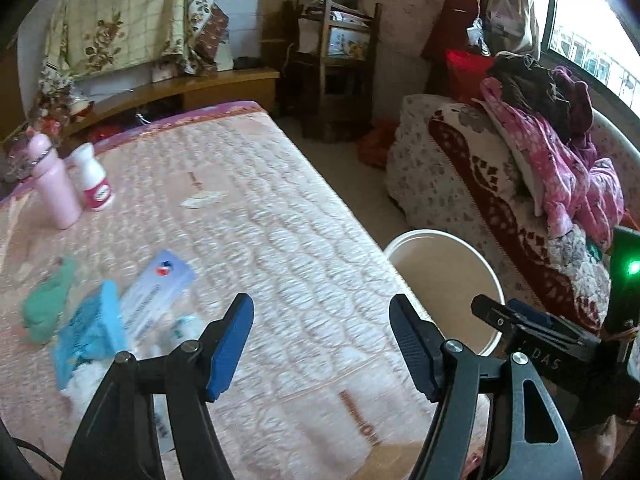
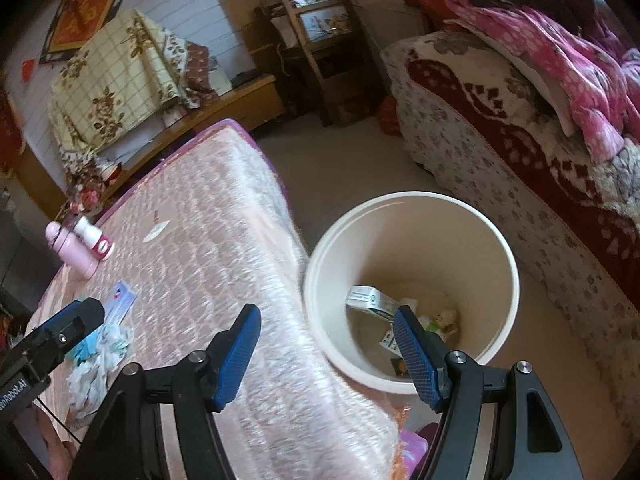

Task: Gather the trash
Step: 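Move both open tools back over the green towel and white wrapper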

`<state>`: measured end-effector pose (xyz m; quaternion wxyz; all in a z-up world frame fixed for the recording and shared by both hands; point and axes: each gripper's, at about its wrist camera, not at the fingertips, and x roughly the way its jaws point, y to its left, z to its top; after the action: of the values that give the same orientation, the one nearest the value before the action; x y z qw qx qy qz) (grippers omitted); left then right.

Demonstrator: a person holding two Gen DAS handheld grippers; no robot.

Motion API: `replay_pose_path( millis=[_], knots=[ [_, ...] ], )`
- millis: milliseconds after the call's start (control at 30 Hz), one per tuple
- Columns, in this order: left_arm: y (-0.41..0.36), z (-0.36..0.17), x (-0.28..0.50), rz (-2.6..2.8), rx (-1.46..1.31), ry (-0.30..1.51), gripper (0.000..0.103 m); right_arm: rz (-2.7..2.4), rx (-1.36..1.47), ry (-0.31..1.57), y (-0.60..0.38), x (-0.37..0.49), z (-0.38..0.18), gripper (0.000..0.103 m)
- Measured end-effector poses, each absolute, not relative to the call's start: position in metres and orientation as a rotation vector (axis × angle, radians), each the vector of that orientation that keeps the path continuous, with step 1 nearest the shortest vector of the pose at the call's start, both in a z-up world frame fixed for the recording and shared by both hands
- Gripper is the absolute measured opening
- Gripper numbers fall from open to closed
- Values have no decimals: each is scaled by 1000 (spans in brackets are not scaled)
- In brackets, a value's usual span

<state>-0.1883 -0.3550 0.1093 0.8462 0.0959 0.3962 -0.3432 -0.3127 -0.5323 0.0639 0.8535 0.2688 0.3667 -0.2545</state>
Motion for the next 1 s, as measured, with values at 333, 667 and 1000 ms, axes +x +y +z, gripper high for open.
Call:
replay_pose_path(
  millis=[333,667,1000],
  knots=[
    [-295,114,-186,-623,190,808,71,-431,506,790,-476,-286,74,72],
    [-228,112,-166,-538,141,830,71,-327,444,830,-423,-256,76,72],
    [-138,98,-115,-377,89,880,71,-229,398,882,-383,-224,68,72]
  ],
)
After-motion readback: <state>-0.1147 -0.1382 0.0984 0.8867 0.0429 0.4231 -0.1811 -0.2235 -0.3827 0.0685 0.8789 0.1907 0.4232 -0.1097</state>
